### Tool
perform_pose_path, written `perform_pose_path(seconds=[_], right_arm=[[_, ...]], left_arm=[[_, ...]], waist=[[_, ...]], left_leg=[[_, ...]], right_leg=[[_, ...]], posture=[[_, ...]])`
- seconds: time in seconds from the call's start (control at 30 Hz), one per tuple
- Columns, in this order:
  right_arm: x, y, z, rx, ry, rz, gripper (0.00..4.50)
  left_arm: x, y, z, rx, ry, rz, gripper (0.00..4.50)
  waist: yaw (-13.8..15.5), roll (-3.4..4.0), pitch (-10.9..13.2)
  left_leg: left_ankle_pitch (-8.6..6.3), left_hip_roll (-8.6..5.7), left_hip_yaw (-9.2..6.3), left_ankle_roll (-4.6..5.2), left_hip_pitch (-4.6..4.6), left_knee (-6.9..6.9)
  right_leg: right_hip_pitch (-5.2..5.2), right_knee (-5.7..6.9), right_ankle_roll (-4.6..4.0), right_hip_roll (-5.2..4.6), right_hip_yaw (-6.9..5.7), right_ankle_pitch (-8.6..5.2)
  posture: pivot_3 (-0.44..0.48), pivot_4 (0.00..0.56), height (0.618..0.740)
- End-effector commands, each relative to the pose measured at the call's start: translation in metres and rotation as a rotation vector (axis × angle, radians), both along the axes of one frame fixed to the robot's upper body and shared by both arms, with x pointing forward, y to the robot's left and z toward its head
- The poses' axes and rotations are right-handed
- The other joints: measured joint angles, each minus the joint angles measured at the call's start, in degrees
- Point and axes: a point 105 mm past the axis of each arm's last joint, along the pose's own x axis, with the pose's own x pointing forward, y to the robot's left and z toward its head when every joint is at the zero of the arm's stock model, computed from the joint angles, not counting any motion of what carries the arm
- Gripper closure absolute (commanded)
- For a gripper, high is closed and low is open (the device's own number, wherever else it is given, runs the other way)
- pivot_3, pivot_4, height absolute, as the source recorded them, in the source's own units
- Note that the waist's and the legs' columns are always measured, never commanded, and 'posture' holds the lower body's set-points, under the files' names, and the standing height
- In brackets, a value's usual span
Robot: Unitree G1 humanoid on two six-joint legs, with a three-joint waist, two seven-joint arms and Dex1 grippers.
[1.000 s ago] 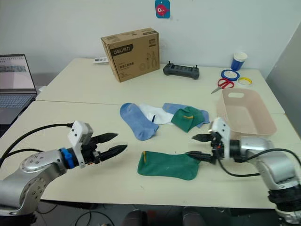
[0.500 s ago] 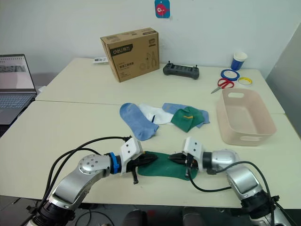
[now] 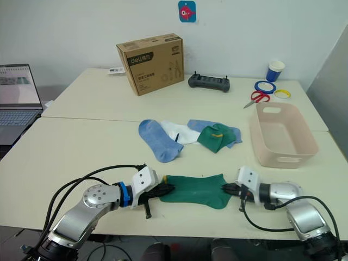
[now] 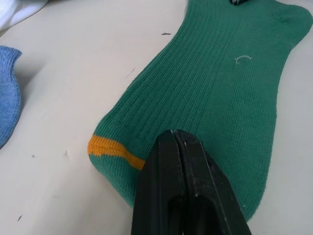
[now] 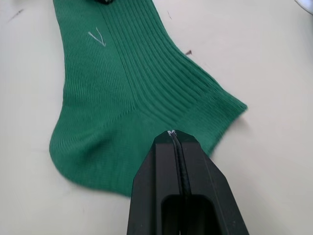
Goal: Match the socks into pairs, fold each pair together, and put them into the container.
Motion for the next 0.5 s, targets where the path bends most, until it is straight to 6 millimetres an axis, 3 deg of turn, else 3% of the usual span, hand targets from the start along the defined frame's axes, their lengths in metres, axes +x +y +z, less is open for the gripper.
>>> perform_pose_path(seconds=[0.03,0.13,0.3,0.37,0.5], right_arm=[[0.0,-0.01,-0.002,-0.019,-0.002,-0.013,4.49],[0.0,-0.006,-0.001,-0.006,-0.014,-0.013,4.49],[0.003,0.005,0.03,0.134,-0.043,-0.045,4.49],[0.006,0.006,0.045,0.181,-0.07,-0.069,4.49],[0.019,-0.006,0.063,0.26,-0.14,-0.192,4.49]], left_arm=[[-0.001,0.009,-0.008,0.031,0.031,0.031,4.5],[0.0,0.007,-0.003,0.002,0.023,0.023,4.5],[0.004,0.002,0.023,-0.111,-0.017,0.019,4.5],[0.005,0.008,0.037,-0.156,-0.05,0.039,4.5],[0.012,0.04,0.065,-0.269,-0.118,0.214,4.5]], waist=[[0.0,0.0,0.0],[0.0,0.01,0.0],[0.0,0.01,0.0],[0.0,0.02,0.0],[0.0,0.01,0.0]], left_leg=[[0.0,0.0,0.0,0.0,0.01,0.0],[0.0,0.0,0.0,0.0,0.01,0.0],[0.0,0.01,0.0,0.0,-0.02,0.0],[0.0,0.02,-0.01,0.0,-0.05,0.0],[0.0,0.03,-0.02,0.0,-0.06,0.0]], right_leg=[[0.0,0.0,0.0,0.0,0.0,0.0],[0.01,0.0,0.02,0.0,0.0,0.01],[-0.01,0.02,0.07,0.0,-0.01,0.04],[-0.04,0.03,0.11,0.01,-0.01,0.06],[-0.04,0.03,0.12,0.0,-0.03,0.07]], posture=[[0.0,0.15,0.74],[0.0,0.15,0.74],[0.0,0.15,0.74],[0.0,0.15,0.74],[0.0,0.15,0.74]])
